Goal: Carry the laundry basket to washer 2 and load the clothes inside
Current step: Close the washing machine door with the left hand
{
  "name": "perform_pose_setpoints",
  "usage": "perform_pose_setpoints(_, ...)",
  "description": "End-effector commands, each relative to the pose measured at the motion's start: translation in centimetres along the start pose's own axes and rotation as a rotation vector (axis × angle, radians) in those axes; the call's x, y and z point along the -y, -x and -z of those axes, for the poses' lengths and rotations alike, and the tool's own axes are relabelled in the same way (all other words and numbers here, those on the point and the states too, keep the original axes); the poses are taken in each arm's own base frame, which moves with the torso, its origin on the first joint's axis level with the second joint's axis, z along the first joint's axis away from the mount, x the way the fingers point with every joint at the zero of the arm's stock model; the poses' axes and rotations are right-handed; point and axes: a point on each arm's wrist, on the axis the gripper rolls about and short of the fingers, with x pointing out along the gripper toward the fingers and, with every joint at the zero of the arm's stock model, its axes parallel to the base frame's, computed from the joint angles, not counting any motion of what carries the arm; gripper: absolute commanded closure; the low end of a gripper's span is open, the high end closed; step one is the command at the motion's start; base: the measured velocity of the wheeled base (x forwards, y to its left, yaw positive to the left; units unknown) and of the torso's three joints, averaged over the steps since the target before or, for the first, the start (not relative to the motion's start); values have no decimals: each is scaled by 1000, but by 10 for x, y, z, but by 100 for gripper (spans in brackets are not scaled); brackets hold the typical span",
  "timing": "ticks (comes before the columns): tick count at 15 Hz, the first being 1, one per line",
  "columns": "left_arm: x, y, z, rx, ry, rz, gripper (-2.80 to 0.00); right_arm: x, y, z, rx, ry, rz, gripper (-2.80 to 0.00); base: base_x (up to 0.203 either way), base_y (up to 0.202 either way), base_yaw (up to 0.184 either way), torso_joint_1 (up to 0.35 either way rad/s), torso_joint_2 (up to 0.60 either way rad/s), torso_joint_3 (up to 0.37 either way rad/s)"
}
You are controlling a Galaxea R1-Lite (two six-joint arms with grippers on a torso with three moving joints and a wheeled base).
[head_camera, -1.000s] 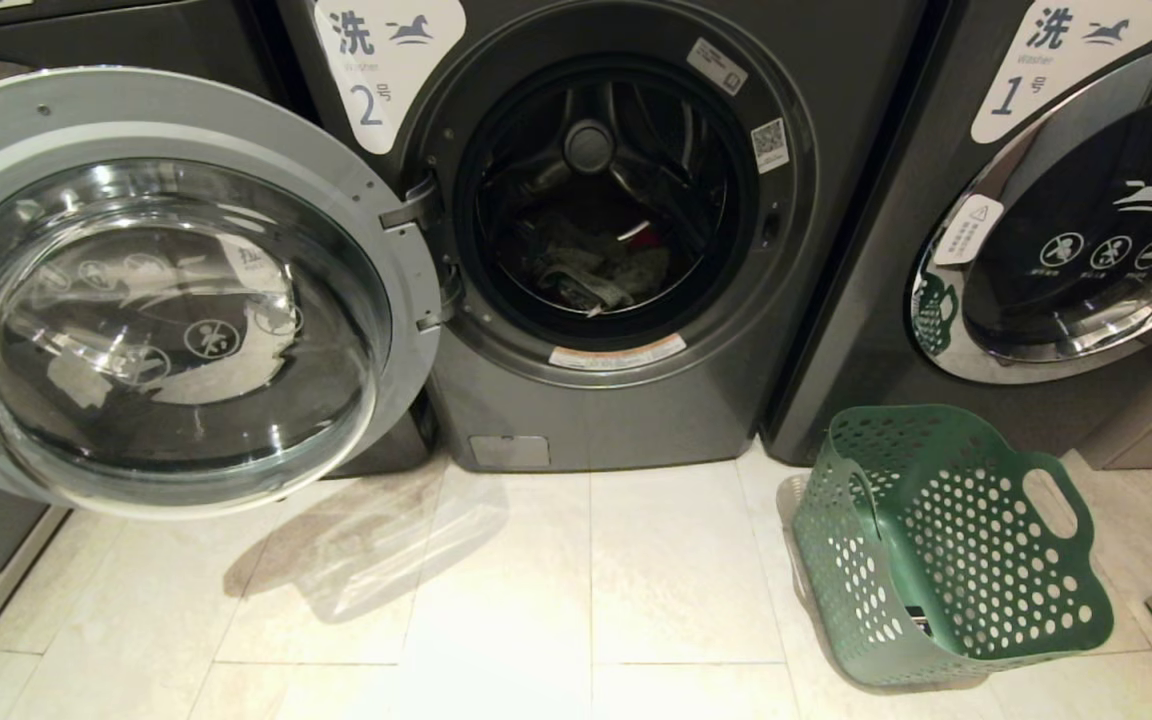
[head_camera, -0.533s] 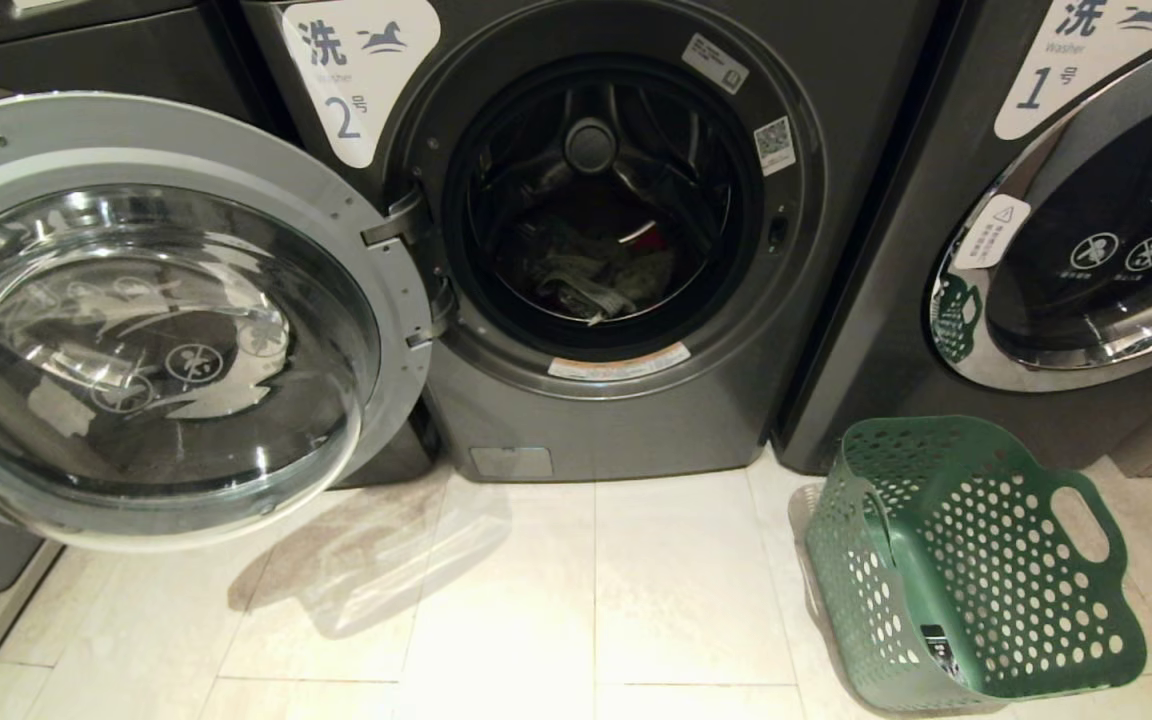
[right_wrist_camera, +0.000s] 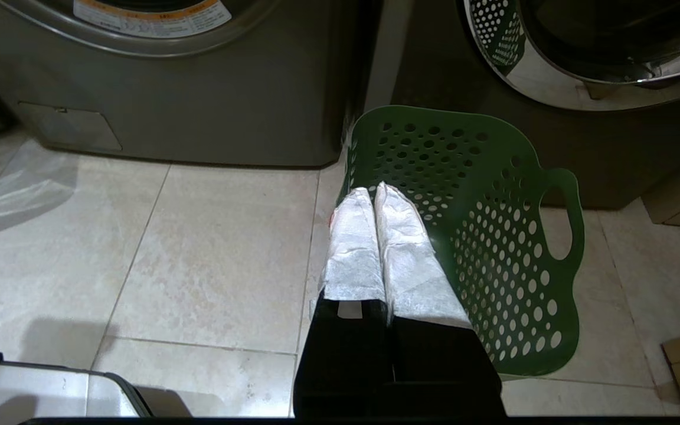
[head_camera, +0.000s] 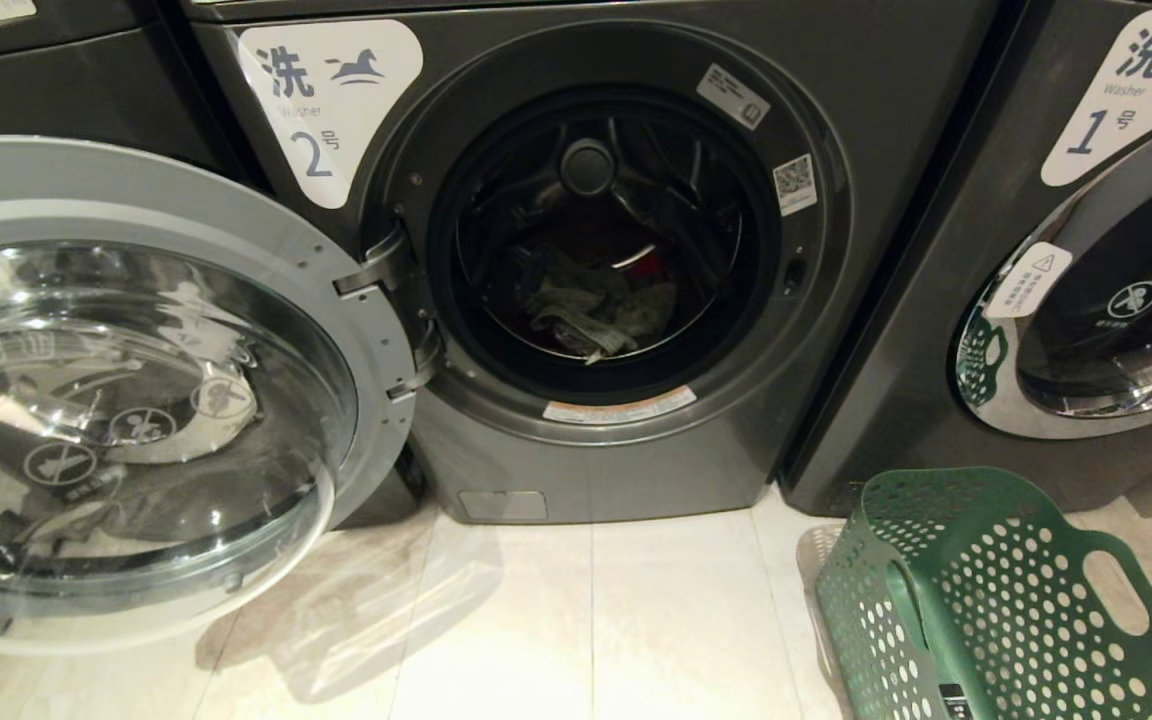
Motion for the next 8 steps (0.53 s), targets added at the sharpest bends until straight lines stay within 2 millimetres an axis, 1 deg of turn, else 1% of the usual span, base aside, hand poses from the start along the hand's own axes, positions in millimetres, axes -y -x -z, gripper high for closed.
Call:
perform_pose_setpoints(1, 0, -1, 2, -7, -6, 0, 0, 0, 0, 0, -1, 0, 0, 0, 82, 0, -3, 1, 2, 2)
perform_pose_setpoints(2, 0, -1, 3, -6, -6, 0, 0, 0, 0, 0, -1, 1, 0, 0, 68, 0, -5, 2, 2, -1)
perform_pose_setpoints(8, 0, -1, 4, -16, -8, 6, 0, 0, 0, 0, -1, 2, 0, 0, 0, 0, 0, 0, 0, 0)
